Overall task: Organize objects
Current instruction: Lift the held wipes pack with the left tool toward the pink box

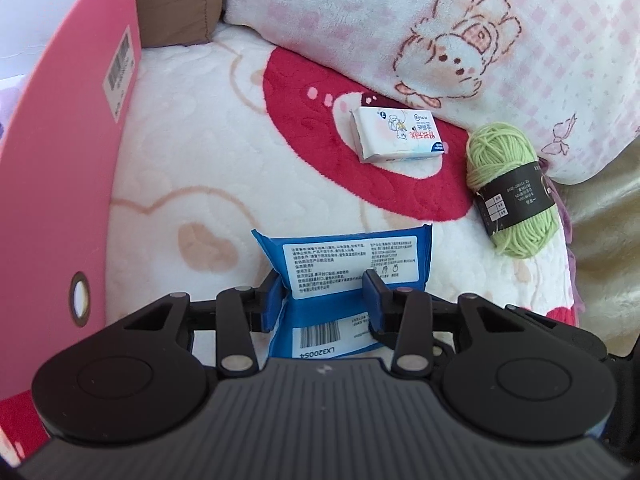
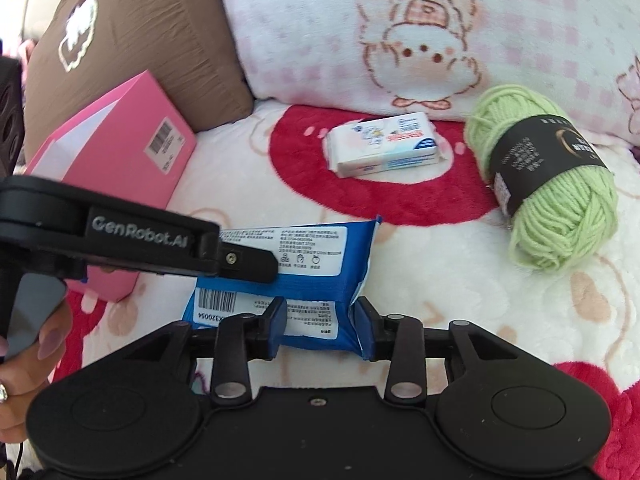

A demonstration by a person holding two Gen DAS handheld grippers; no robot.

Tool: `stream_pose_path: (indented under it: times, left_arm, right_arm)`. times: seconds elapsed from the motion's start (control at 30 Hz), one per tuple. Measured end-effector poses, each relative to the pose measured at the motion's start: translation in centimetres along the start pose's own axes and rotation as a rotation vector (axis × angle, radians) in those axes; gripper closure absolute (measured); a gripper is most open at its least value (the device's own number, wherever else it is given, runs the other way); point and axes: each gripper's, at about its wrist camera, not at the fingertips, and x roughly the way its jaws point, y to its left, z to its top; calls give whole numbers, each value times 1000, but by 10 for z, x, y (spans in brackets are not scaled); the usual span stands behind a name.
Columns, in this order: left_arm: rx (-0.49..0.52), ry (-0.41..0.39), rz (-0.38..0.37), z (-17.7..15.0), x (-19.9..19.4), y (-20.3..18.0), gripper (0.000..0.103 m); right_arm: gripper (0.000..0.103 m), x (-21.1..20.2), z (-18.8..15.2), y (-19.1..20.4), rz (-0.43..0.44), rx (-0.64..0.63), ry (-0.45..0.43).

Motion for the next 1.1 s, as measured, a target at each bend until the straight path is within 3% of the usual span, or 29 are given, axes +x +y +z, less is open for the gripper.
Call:
stream_pose_path:
  times: [0.53, 1.1]
  left_arm:
    - [14, 20, -4, -25, -32, 3, 60]
    - [108, -75, -30, -40, -109, 8, 61]
  right_arm:
    - [52, -24, -4, 42, -53, -95, 58]
    - [45, -72, -4, 84, 15, -77, 27]
